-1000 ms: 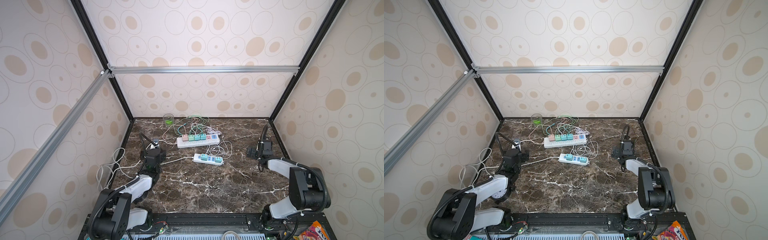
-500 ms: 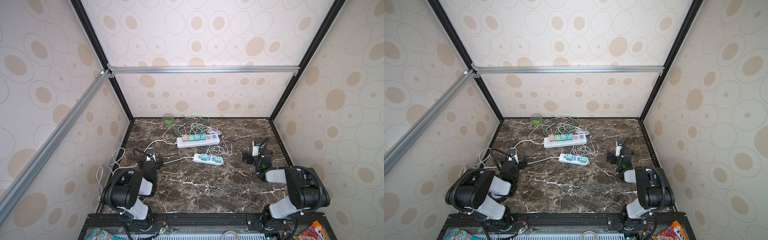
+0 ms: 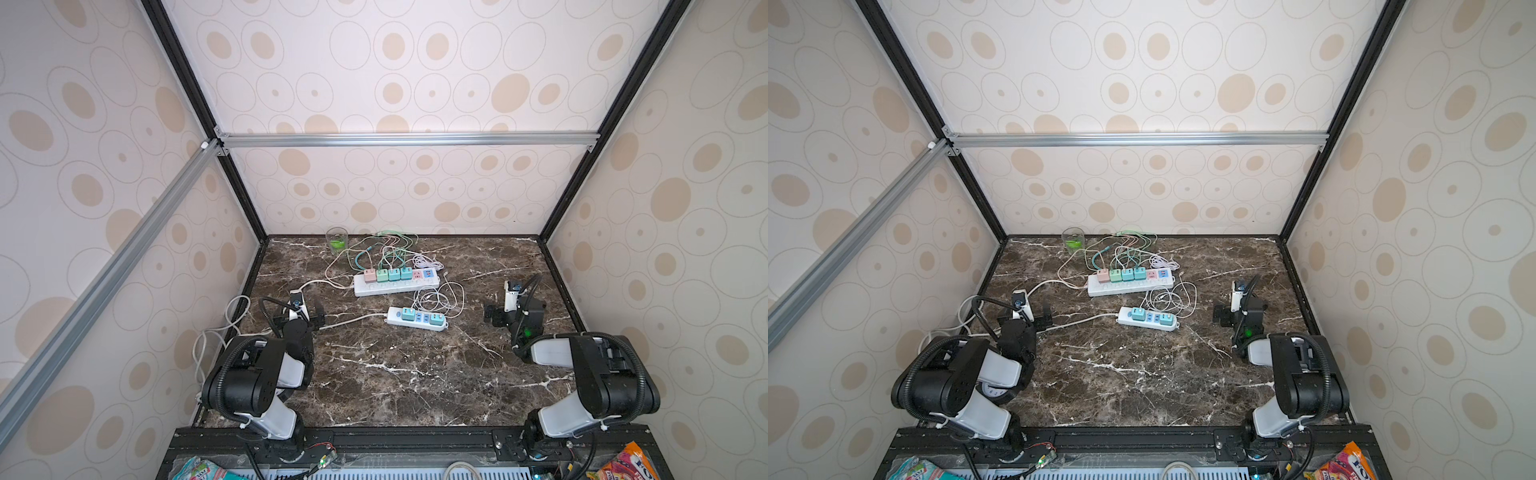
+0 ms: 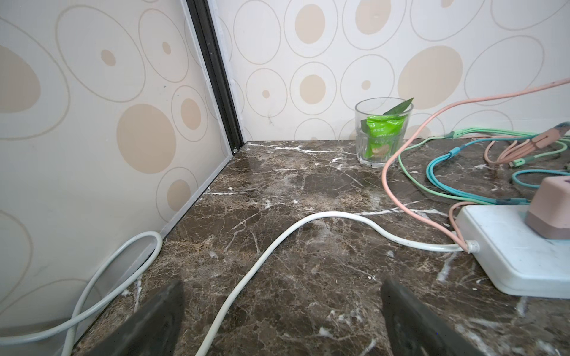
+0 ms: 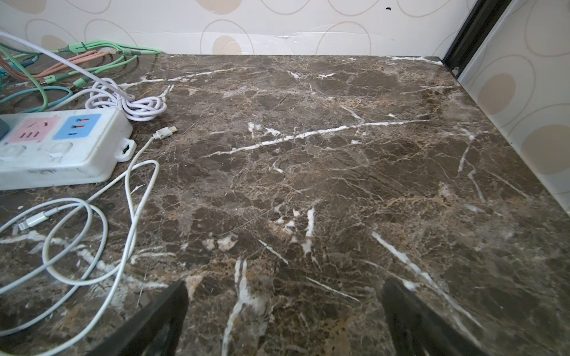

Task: Insert plugs into power strip
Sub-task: Reset both arms

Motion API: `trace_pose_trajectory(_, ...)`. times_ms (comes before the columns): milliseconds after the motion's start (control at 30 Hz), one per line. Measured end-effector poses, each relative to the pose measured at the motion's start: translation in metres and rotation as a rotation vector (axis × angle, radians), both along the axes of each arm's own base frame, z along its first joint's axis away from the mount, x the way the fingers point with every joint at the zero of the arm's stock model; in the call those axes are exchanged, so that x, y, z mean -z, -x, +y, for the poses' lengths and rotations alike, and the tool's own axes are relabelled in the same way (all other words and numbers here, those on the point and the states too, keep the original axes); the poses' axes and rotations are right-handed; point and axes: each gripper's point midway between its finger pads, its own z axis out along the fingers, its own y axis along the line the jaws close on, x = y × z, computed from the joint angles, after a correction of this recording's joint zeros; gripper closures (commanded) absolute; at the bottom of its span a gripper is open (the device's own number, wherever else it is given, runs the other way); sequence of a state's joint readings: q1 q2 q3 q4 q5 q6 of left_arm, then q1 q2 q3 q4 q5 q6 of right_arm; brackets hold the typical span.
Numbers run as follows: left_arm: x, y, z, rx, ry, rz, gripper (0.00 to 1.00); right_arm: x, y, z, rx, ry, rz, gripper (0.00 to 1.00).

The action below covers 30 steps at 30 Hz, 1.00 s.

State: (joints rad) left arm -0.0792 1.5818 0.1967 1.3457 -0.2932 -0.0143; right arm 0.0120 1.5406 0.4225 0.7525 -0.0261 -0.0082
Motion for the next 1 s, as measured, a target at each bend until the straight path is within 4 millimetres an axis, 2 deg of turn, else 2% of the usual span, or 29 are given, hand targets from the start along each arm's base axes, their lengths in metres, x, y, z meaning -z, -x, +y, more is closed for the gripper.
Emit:
trace_pose_trajectory(667, -0.0008, -0.0001, -0.0001, 0.000, 0.001, -0.004, 0.02, -0.0024, -0.0005, -0.0031, 0.017, 0.005, -0.015, 0.00)
trace_pose_trajectory(800, -0.0008, -0.0001, 0.0001, 0.000, 0.001, -0.004, 0.02, -0.0024, 0.0001, 0.0041, -0.027, 0.000, -0.018, 0.00)
trace_pose_trajectory(1000, -0.0009, -0.0004, 0.0005, 0.002, 0.003, -0.004, 0.02, -0.0027, -0.0002, 0.0048, -0.029, 0.000, -0.018, 0.00)
